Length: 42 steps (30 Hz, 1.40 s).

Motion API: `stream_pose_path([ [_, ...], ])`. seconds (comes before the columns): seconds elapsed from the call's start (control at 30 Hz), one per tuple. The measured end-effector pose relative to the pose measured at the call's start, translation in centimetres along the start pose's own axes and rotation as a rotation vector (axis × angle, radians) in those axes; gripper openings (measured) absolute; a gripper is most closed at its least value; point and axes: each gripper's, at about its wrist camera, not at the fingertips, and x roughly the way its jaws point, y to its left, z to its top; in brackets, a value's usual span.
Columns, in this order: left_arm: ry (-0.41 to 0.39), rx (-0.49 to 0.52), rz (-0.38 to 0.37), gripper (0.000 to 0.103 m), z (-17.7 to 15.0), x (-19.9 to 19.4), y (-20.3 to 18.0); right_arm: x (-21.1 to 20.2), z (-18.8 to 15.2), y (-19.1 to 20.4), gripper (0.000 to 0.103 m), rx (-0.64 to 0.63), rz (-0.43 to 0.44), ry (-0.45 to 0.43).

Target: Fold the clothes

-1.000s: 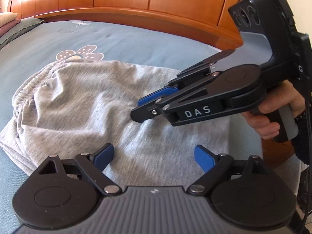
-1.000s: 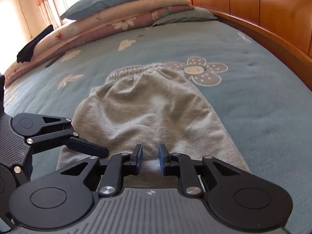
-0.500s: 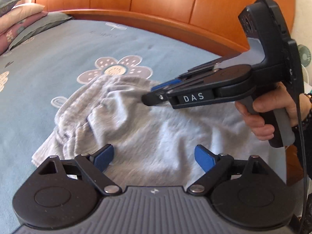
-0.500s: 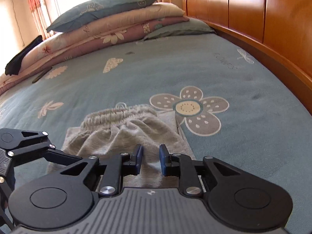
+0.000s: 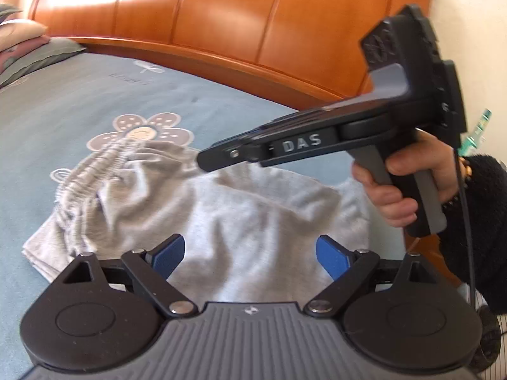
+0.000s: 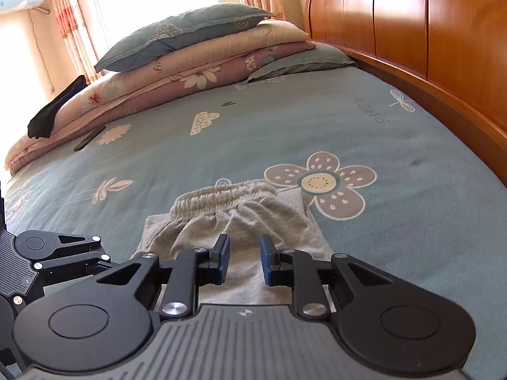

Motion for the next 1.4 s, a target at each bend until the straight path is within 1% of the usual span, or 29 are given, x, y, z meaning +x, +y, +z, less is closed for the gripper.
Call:
stream_pose_path([
  [0.07, 0.019, 0.078, -0.014, 0.090, -0.8, 0.3, -2.0, 0.0, -1.3, 0.4, 0.024, -0.003, 0.026, 0.059],
  [0.1, 0.045, 0.108, 0.007, 0.090, -1.2, 0.8, -2.5, 0.4, -2.1, 0.7, 0.024, -0.020, 0.004, 0.084],
  [0.13, 0.075, 0.115, 0.029, 0.090, -1.6, 1.5, -2.6, 0.8, -2.9, 0.9, 0.024, -0.036, -0.020, 0.108],
  [0.17, 0.103, 0.094, 0.038, 0.090, -2.0, 2.2, -2.3, 1.4, -3.4, 0.7, 0.023, -0.033, -0.044, 0.122],
  [0.2, 0.122, 0.074, 0.046, 0.090, -2.2, 2.5, -2.0, 1.6, -3.8, 0.2, 0.024, -0.003, -0.029, 0.116],
  [0.27, 0.101, 0.049, 0.052, 0.090, -2.0, 1.8, -1.9, 1.1, -3.8, -0.1, 0.023, 0.040, -0.015, 0.099],
  [0.3, 0.081, 0.041, 0.041, 0.090, -1.6, 1.2, -2.1, 0.5, -3.6, 0.0, 0.024, 0.051, -0.014, 0.086],
  [0.37, 0.035, 0.037, 0.009, 0.090, -0.9, -0.1, -2.6, -1.0, -3.3, 0.6, 0.028, 0.030, -0.013, 0.048],
  [0.4, 0.024, 0.034, -0.010, 0.090, -0.7, -0.3, -3.0, -1.6, -3.4, 1.0, 0.031, 0.020, 0.001, 0.047],
  [0.43, 0.020, 0.036, -0.036, 0.090, -0.5, -0.3, -3.4, -1.8, -3.5, 1.2, 0.032, 0.014, 0.004, 0.055],
  [0.47, 0.021, 0.047, -0.058, 0.090, -0.6, -0.2, -3.9, -1.9, -3.9, 1.5, 0.032, 0.004, -0.002, 0.069],
  [0.5, 0.029, 0.059, -0.064, 0.090, -0.7, 0.3, -4.3, -1.8, -4.3, 1.7, 0.032, -0.006, -0.011, 0.085],
  [0.57, 0.076, 0.068, -0.041, 0.091, -1.4, 2.3, -4.6, -0.5, -5.3, 1.6, 0.032, -0.001, -0.041, 0.121],
  [0.6, 0.103, 0.062, -0.025, 0.090, -1.6, 3.1, -4.6, 0.1, -5.9, 1.3, 0.033, 0.018, -0.037, 0.124],
  [0.67, 0.093, 0.075, -0.002, 0.090, -1.9, 3.3, -4.8, -0.2, -5.7, 1.3, 0.034, 0.010, -0.028, 0.113],
  [0.7, 0.086, 0.085, -0.009, 0.090, -1.6, 2.8, -4.9, -0.6, -5.6, 1.3, 0.034, 0.007, -0.022, 0.103],
  [0.77, 0.032, 0.109, -0.013, 0.090, -0.9, 1.3, -4.7, -2.1, -4.8, 0.9, 0.037, 0.008, -0.010, 0.045],
  [0.8, 0.012, 0.106, 0.004, 0.091, -0.6, 0.9, -4.3, -2.7, -4.3, 0.4, 0.042, 0.017, -0.020, 0.011],
  [0.83, -0.003, 0.097, 0.020, 0.091, -0.3, 0.7, -3.7, -2.7, -3.9, -0.2, 0.043, 0.039, -0.027, -0.001],
  [0.9, 0.007, 0.038, 0.051, 0.091, -0.1, 1.0, -2.1, -2.6, -3.1, -1.4, 0.043, 0.082, -0.041, -0.023],
  [0.97, 0.047, -0.038, 0.074, 0.091, -0.6, 1.8, 0.0, -2.1, -3.1, -2.0, 0.043, 0.116, -0.060, -0.016],
  [1.0, 0.070, -0.069, 0.101, 0.090, -1.1, 2.0, 1.0, -1.9, -3.1, -2.3, 0.043, 0.129, -0.071, -0.013],
  [1.03, 0.073, -0.092, 0.119, 0.090, -1.5, 1.8, 1.6, -2.2, -3.3, -2.6, 0.043, 0.136, -0.082, -0.019],
  [1.1, 0.043, -0.139, 0.121, 0.090, -2.1, 0.4, 2.7, -3.6, -3.7, -3.6, 0.043, 0.159, -0.115, -0.048],
  [1.17, 0.008, -0.167, 0.135, 0.090, -2.1, -1.4, 2.5, -5.1, -4.2, -4.7, 0.043, 0.183, -0.144, -0.077],
  [1.23, -0.033, -0.150, 0.119, 0.090, -2.0, -3.0, 1.5, -6.5, -4.5, -5.8, 0.044, 0.224, -0.137, -0.096],
  [1.27, -0.044, -0.138, 0.092, 0.090, -2.0, -3.4, 0.9, -7.2, -4.7, -6.4, 0.043, 0.245, -0.134, -0.106],
  [1.33, -0.047, -0.105, 0.057, 0.091, -2.0, -3.5, -0.5, -7.9, -5.0, -7.0, 0.043, 0.279, -0.106, -0.111],
  [1.4, -0.032, -0.078, 0.041, 0.091, -2.1, -3.2, -1.9, -7.6, -5.6, -6.9, 0.043, 0.289, -0.066, -0.089],
])
